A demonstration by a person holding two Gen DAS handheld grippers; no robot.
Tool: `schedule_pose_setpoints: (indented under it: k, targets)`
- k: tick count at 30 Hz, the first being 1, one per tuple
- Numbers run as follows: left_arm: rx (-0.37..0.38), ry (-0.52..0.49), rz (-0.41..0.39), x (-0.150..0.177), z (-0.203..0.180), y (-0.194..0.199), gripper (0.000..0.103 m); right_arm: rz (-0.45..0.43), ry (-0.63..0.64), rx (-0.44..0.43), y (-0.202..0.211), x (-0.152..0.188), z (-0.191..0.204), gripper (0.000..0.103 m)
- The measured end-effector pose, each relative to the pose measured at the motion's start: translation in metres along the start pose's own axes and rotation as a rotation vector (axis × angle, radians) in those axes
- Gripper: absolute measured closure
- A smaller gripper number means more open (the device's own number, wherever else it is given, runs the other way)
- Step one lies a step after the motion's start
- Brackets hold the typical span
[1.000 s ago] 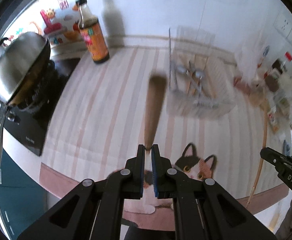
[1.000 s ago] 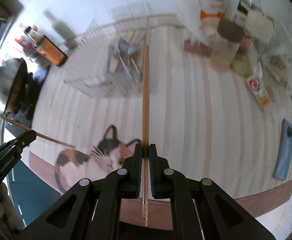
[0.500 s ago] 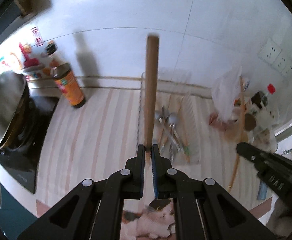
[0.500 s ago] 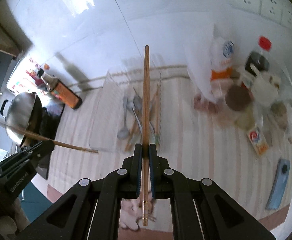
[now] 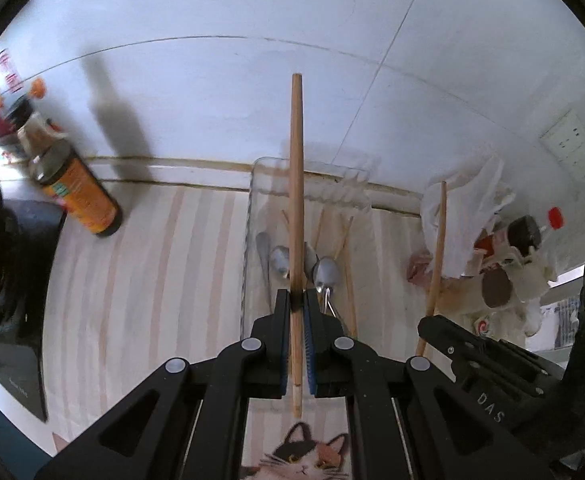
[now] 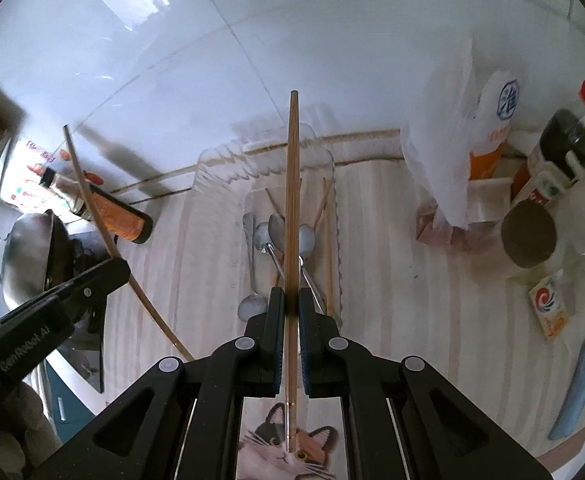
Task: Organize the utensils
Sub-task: 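Lower both chopsticks into the drainer basket and open both tools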
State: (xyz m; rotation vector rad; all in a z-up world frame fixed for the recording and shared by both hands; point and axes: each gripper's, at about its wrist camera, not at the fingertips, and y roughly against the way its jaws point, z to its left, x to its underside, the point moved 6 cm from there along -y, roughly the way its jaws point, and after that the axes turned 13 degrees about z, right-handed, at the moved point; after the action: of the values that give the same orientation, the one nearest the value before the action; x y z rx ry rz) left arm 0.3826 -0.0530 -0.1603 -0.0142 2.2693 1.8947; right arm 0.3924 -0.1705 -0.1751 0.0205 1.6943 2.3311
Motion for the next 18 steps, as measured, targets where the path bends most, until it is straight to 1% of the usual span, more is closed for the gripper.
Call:
schedule_pose_setpoints:
  k: [3,5,6,8,9,10,11,12,13,14,15,16,18]
  targets:
    - [-0.017,-0.025,0.046,-0.016,0.001,-0.017,0.098,0.029,-0.008,-0.001,-0.014,-0.015,-0.001,0.096]
    - [-0.023,-0.029,0.099,-0.02,0.005,-0.03,0.097,0.048,-0.025,-0.018,-0.024,-0.025,-0.002,0.096]
    - [-0.033,-0.025,0.112,-0.02,0.008,-0.033,0.095,0.066,-0.02,-0.024,-0.031,-0.03,-0.001,0.096]
    - [-0.055,-0.008,0.123,-0.017,0.015,-0.036,0.095,0.128,-0.02,-0.039,-0.047,-0.037,0.001,0.095]
    - [-0.064,0.0,0.117,-0.015,0.019,-0.035,0.091,0.148,-0.027,-0.059,-0.053,-0.04,0.001,0.094]
    - [-0.088,0.005,0.107,-0.011,0.024,-0.034,0.086,0.154,-0.029,-0.059,-0.056,-0.041,0.001,0.093]
    - [-0.106,0.009,0.099,-0.01,0.027,-0.033,0.07,0.153,-0.029,-0.045,-0.056,-0.042,0.0,0.085]
    - [-0.128,0.019,0.077,-0.007,0.033,-0.03,0.049,0.143,-0.031,-0.039,-0.055,-0.042,-0.001,0.073]
    - [-0.156,0.03,0.054,-0.002,0.038,-0.027,0.04,0.131,-0.032,-0.04,-0.051,-0.041,-0.002,0.068]
    - [-0.176,0.035,0.031,0.002,0.042,-0.025,0.028,0.123,-0.031,-0.037,-0.051,-0.038,-0.003,0.062]
    - [-0.193,0.041,0.01,0.005,0.046,-0.023,0.024,0.112,-0.031,-0.022,-0.049,-0.035,-0.004,0.058]
    - [-0.21,0.045,-0.005,0.008,0.049,-0.022,0.024,0.099,-0.026,-0.001,-0.046,-0.032,-0.006,0.057]
    - [-0.231,0.046,-0.026,0.017,0.054,-0.021,0.022,0.065,-0.016,0.048,-0.038,-0.024,-0.009,0.049]
